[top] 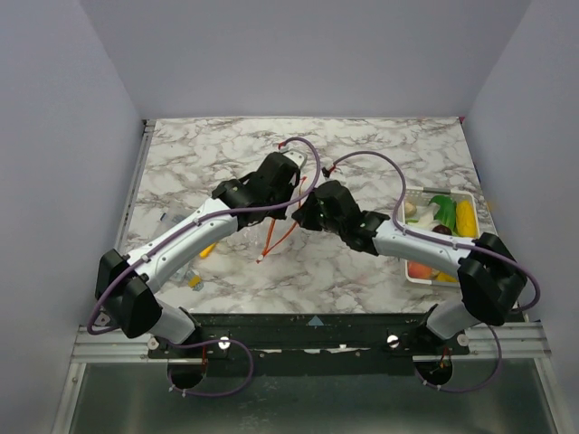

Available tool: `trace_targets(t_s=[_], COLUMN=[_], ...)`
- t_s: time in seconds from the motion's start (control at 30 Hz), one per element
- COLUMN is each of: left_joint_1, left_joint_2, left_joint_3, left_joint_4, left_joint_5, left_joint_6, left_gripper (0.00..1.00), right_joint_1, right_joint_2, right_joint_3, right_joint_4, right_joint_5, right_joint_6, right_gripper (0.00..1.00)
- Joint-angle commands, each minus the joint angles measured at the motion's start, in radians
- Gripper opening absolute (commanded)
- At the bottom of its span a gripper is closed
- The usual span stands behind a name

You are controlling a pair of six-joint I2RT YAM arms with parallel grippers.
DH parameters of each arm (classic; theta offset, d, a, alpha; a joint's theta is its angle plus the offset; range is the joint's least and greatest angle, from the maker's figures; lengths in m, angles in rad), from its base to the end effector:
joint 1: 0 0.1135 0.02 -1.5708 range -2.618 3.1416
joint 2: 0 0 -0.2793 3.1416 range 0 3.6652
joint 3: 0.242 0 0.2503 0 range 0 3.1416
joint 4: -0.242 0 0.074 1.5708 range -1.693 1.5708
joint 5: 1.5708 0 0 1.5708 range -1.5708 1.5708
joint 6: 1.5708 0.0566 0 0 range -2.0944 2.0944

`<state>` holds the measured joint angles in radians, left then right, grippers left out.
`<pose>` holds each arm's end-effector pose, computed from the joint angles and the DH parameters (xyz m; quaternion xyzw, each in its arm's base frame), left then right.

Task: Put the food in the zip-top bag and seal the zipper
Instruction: Open the zipper of the food storage bag at the center of the board.

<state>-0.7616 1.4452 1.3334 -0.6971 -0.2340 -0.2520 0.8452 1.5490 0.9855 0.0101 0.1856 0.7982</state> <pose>0.2423 -0.2129 0.3297 0.1904 0.9031 -0.0845 0.3754 0.2478 0.2636 0.2455 0.0247 0.8704 0.3000 0.3895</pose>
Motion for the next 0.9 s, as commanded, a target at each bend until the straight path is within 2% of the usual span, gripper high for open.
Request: trace_targets(t_s=[0.0, 0.23, 0.3, 0.37, 0.4, 0.5, 0.53, 0.67, 0.87], left_joint_1=[-0.005, -0.007, -0.008, -0.008, -0.008, -0.008, -0.008, -0.011, -0.016], left_joint_2=[0.024, 0.020, 0.015, 0.003, -0.005, -0.016, -0.012, -0.010, -0.027], left_joint_3=[0.021, 0.018, 0.018, 0.011, 0.003, -0.010, -0.004, 0.001, -0.002], left_joint_4=[-0.016, -0.012, -0.011, -0.005, 0.003, 0.012, 0.005, 0.003, -0.001], left_joint_5=[-0.048, -0.058, -0.053, -0.053, -0.051, -0.038, -0.016, -0.014, -0.009], left_joint_6=[0.011, 0.018, 0.020, 0.026, 0.030, 0.037, 0.024, 0.017, 0.014], left_gripper=[0.27, 0.31, 0.20, 0.04, 0.00, 0.00, 0.00, 0.00, 0.00], right_joint_1=[0.007, 0.006, 0.006, 0.006, 0.006, 0.005, 0.005, 0.003, -0.052], right_joint_2=[-0.072, -0.097, -0.099, -0.101, -0.100, -0.100, -0.137, -0.262, -0.403], right_joint_3=[-0.037, -0.067, -0.066, -0.058, -0.045, 0.024, 0.072, 0.076, 0.053], right_joint_4=[0.066, 0.061, 0.061, 0.037, 0.003, -0.200, -0.328, -0.441, -0.583], right_joint_5=[-0.056, -0.062, -0.069, -0.062, -0.035, 0.080, 0.165, 0.276, 0.435], right_joint_6=[0.032, 0.039, 0.040, 0.035, 0.030, -0.009, -0.059, -0.099, -0.115], right_gripper=[0.01, 0.01, 0.01, 0.01, 0.01, 0.24, 0.42, 0.55, 0.62])
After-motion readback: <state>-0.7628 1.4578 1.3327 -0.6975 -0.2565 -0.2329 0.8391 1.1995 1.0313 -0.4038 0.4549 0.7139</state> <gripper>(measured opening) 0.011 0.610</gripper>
